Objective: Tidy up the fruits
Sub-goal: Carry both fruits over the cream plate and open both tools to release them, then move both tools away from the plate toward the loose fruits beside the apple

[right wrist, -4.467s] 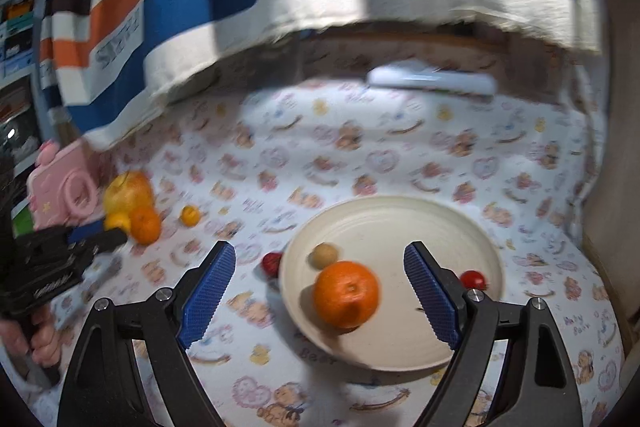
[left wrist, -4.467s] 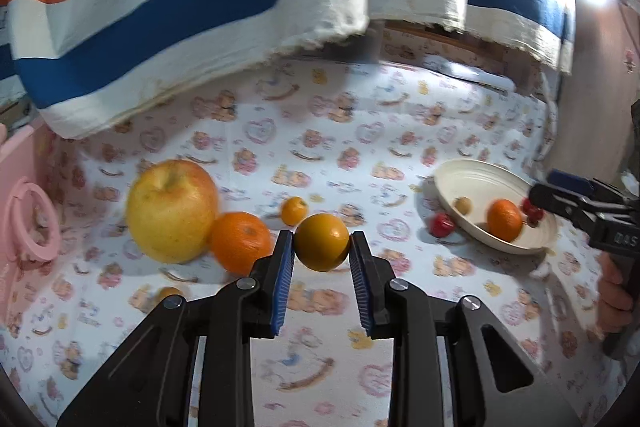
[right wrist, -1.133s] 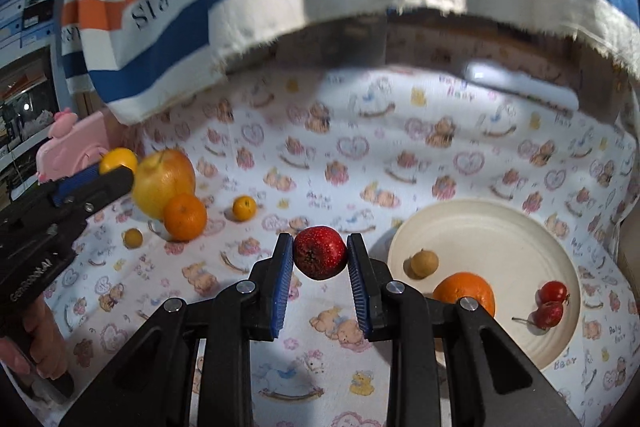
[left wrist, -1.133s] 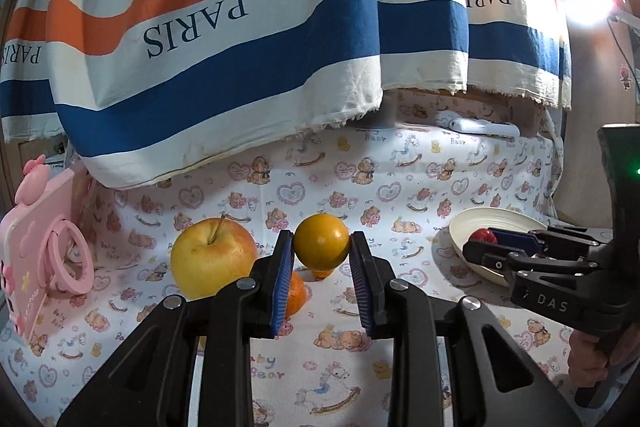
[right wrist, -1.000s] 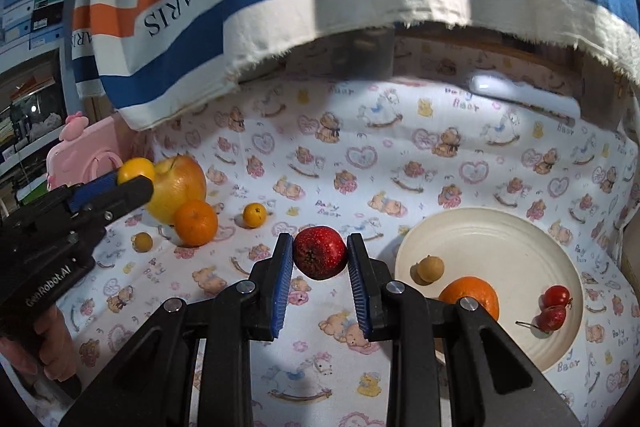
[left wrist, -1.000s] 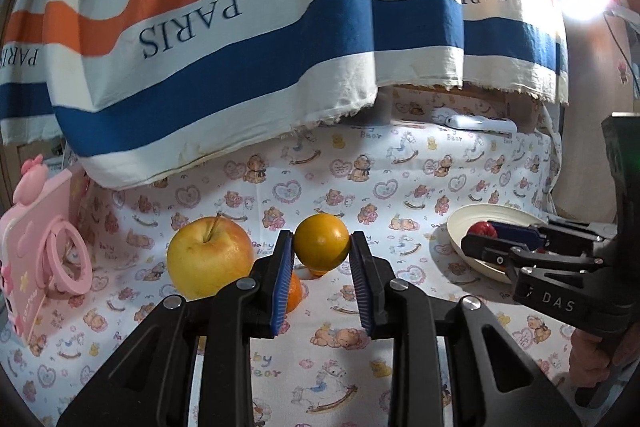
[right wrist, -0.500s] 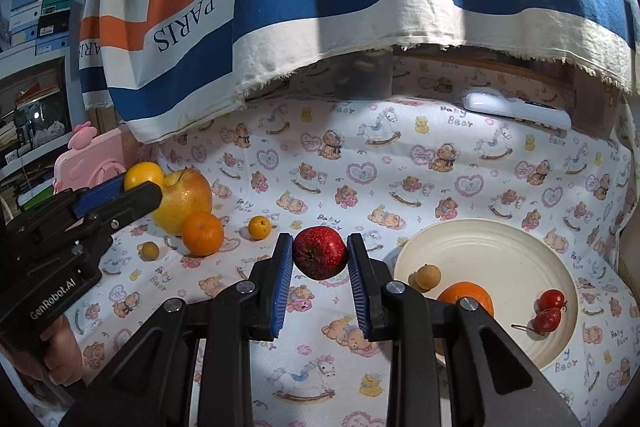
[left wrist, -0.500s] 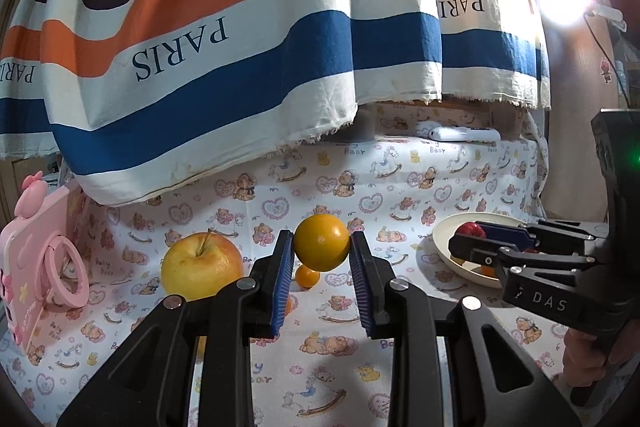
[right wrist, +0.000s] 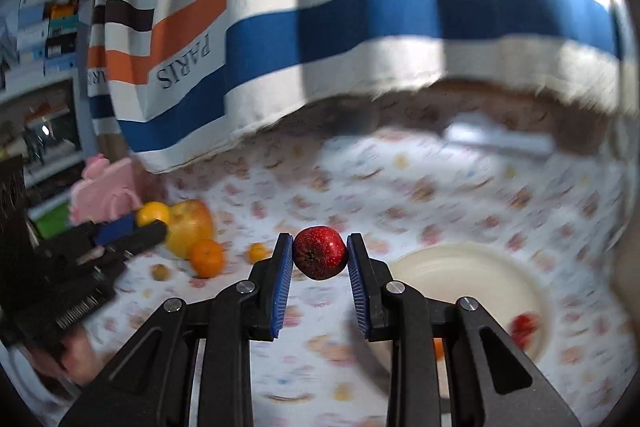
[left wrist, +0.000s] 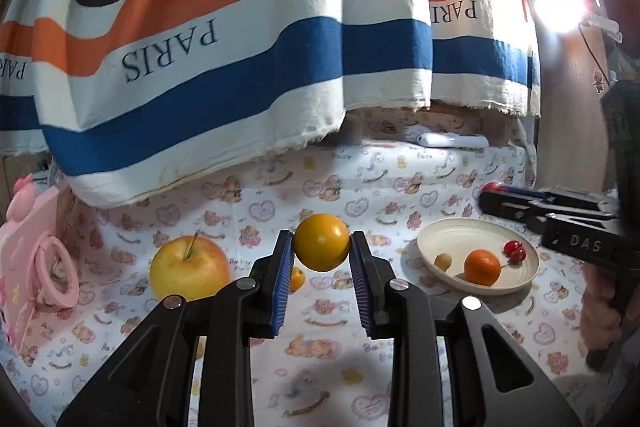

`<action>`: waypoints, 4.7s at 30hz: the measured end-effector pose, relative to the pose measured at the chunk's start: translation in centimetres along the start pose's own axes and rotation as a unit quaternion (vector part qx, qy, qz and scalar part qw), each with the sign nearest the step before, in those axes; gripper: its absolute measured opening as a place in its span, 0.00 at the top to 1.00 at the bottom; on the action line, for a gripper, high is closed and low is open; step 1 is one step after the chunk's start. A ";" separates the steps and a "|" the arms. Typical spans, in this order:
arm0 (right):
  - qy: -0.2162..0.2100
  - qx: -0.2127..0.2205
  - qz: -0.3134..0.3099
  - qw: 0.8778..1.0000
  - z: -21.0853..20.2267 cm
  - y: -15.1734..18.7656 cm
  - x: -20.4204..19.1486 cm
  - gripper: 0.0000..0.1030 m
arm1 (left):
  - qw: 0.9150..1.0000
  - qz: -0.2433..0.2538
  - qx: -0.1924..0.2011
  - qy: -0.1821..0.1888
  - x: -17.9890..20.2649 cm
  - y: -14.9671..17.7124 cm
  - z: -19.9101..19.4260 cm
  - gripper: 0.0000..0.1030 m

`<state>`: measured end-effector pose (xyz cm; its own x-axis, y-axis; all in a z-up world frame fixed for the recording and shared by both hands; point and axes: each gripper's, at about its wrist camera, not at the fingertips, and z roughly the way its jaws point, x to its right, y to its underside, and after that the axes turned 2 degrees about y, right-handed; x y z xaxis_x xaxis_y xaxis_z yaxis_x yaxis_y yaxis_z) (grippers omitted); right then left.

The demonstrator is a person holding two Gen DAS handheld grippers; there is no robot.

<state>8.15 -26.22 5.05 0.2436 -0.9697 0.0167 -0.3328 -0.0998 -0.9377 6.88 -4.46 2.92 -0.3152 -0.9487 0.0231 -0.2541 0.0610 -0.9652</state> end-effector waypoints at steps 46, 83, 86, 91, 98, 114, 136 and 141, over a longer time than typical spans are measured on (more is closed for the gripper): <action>0.143 -0.190 0.174 0.956 6.0 5.0 17.2 0.72 | 0.952 0.008 -0.255 0.170 10.6 -0.2 18.6 0.74; 0.210 -0.030 0.118 0.970 1.5 2.4 15.0 0.11 | 0.995 0.011 -0.044 0.088 9.0 -3.1 13.1 0.05; 0.217 -0.018 0.105 0.970 1.2 2.1 14.5 0.09 | 0.996 0.021 0.019 0.079 9.2 -3.7 11.1 0.00; 0.209 0.021 0.101 0.972 -0.1 1.8 13.9 0.00 | 0.994 0.052 0.064 0.069 10.3 -3.8 9.7 0.00; 0.222 0.046 0.114 0.967 -1.1 1.5 14.0 0.00 | 0.991 0.046 0.105 0.066 10.5 -3.6 8.1 0.00; 0.155 0.115 0.107 0.975 -1.9 1.1 13.1 0.00 | 0.992 0.068 0.104 0.003 4.5 -3.9 3.0 0.00; 0.077 0.124 0.082 0.986 -3.7 -0.6 9.8 0.00 | 0.997 -0.010 0.076 -0.020 -4.7 -2.8 0.9 0.00; 0.052 0.113 0.101 0.987 -3.7 -1.9 8.6 0.00 | 0.997 0.010 0.061 -0.038 -4.7 -2.8 1.8 0.00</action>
<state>7.50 -35.23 8.25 0.0940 -0.9835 -0.1542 -0.1498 0.1392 -0.9789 10.72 -0.78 5.08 -0.2473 -0.9689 -0.0120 -0.1332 0.0462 -0.9900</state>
